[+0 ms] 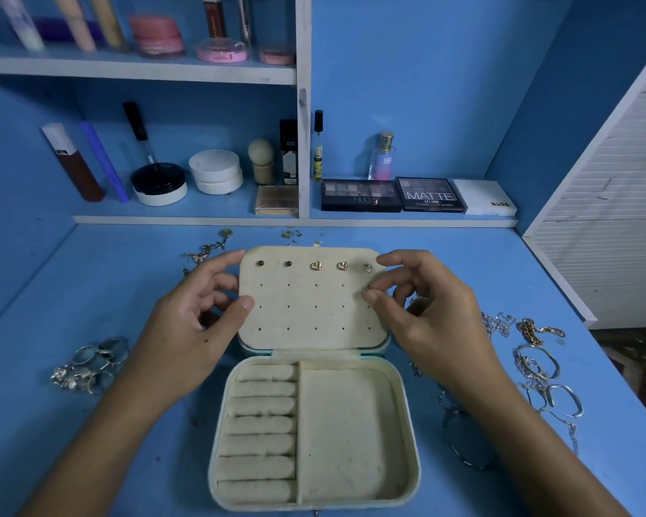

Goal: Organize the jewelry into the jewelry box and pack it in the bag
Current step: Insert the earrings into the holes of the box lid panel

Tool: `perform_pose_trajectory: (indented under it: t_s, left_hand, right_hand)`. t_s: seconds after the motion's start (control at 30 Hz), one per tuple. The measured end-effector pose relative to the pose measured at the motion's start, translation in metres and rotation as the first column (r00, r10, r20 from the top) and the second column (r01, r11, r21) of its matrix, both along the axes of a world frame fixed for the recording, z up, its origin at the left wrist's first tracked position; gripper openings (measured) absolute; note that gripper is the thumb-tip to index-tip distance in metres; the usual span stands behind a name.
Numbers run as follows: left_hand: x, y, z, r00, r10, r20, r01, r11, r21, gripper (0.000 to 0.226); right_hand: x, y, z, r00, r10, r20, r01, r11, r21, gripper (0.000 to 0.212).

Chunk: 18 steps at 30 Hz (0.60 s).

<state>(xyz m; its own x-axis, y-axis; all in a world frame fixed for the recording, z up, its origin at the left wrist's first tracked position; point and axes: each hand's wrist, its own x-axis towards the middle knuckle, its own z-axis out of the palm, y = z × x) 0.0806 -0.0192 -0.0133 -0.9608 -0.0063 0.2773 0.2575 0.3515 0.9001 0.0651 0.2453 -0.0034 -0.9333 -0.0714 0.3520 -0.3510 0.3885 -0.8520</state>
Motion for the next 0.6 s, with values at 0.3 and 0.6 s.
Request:
perform_pose_trajectory:
  t_s: [0.3, 0.6]
  left_hand:
    - [0.0007, 0.0004, 0.0009, 1.0, 0.002, 0.008, -0.002, 1.0, 0.014, 0.046]
    - [-0.0008, 0.0005, -0.0001, 1.0, 0.008, 0.024, -0.008, 1.0, -0.001, 0.05]
  right_hand:
    - [-0.0034, 0.0012, -0.0018, 0.999, -0.046, 0.019, 0.047, 0.997, -0.053, 0.033]
    - [-0.0037, 0.0034, -0.003, 0.995, -0.079, 0.063, 0.085, 0.992, -0.09, 0.028]
